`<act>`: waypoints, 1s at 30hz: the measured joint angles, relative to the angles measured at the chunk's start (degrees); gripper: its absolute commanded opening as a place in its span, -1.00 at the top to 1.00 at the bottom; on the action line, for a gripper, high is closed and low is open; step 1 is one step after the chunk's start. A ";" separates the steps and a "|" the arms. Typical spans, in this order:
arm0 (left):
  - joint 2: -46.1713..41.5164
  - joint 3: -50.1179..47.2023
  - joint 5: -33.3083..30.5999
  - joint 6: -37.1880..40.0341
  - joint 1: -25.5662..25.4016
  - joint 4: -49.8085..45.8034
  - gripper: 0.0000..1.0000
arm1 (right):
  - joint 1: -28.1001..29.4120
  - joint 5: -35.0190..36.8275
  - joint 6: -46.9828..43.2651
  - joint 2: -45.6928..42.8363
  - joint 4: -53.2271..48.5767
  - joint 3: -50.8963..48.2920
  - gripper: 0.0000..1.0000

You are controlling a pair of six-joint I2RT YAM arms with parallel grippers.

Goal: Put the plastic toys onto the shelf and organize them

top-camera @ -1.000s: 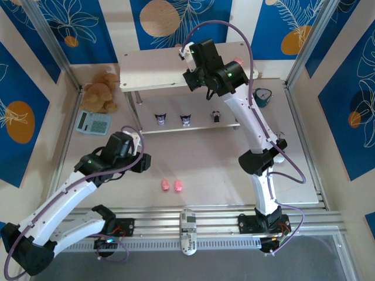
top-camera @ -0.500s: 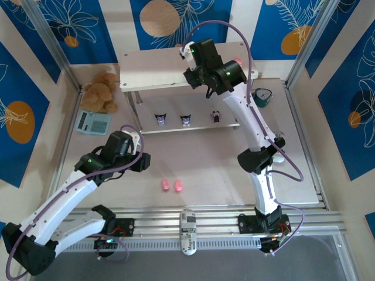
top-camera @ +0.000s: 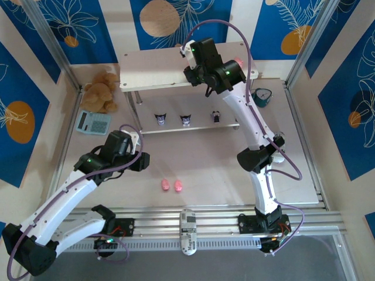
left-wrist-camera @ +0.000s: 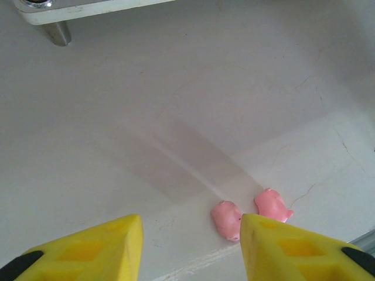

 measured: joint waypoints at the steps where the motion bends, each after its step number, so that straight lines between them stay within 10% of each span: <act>1: 0.00 0.00 0.00 0.13 0.04 0.00 0.04 | -0.09 -0.35 0.13 0.00 0.00 0.02 0.25; 10: -0.02 0.00 0.17 0.68 0.57 0.00 0.03 | -0.81 -5.18 4.50 -0.55 1.33 1.25 -0.19; 30: -1.33 2.58 0.13 1.97 2.12 -1.38 0.03 | 2.78 -5.40 15.04 -4.42 7.30 1.27 -0.17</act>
